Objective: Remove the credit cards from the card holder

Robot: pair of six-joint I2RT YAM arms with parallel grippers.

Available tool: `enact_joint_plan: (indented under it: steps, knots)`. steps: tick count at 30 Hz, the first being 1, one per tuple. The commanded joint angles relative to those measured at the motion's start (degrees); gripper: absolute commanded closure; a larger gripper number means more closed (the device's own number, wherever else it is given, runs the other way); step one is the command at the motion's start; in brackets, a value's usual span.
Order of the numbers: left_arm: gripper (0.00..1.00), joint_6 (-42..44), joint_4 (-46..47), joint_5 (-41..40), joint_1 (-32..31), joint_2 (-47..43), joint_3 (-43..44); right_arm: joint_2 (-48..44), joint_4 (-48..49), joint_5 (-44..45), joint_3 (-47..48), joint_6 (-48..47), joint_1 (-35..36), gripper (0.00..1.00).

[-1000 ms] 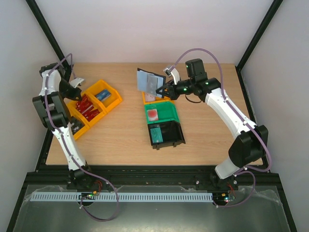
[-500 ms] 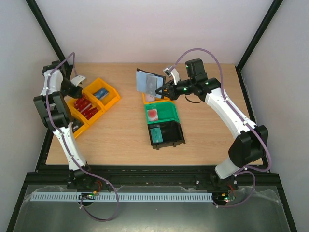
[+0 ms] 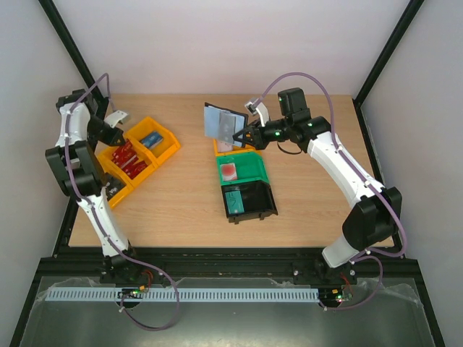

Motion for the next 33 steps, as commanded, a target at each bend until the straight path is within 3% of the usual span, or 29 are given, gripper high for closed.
enact_joint_plan:
  steps: [1,7,14,18,23,28,33]
  knots:
    - [0.98,1.5,-5.6,5.7,0.7,-2.4,-3.3,-2.4,-0.1,-1.3,1.8,0.3,0.2,0.98]
    - [0.98,1.5,-4.2,6.6,1.0,-4.6,-11.3,-2.7,-0.2,-1.3,2.0,-0.2,0.2,0.98]
    - [0.98,1.1,-3.4,9.2,0.8,-3.4,-14.6,-2.1,-0.2,-2.2,2.9,0.2,0.2,0.98]
    - [0.98,-2.4,2.2,5.3,0.8,-1.9,-15.1,-2.3,-0.2,-2.3,2.9,0.2,0.2,0.98]
    - [0.68,-7.8,8.8,3.0,0.9,-1.2,-13.8,-2.6,0.3,-2.7,3.1,0.9,0.2,0.98]
    - [0.6,-8.2,12.6,2.1,0.9,-3.8,-13.9,-3.1,0.3,-2.2,3.3,1.7,0.2,0.98]
    - [0.59,-9.2,18.0,2.5,0.9,-8.6,-14.6,-3.7,1.1,-2.1,3.0,3.1,0.2,0.98]
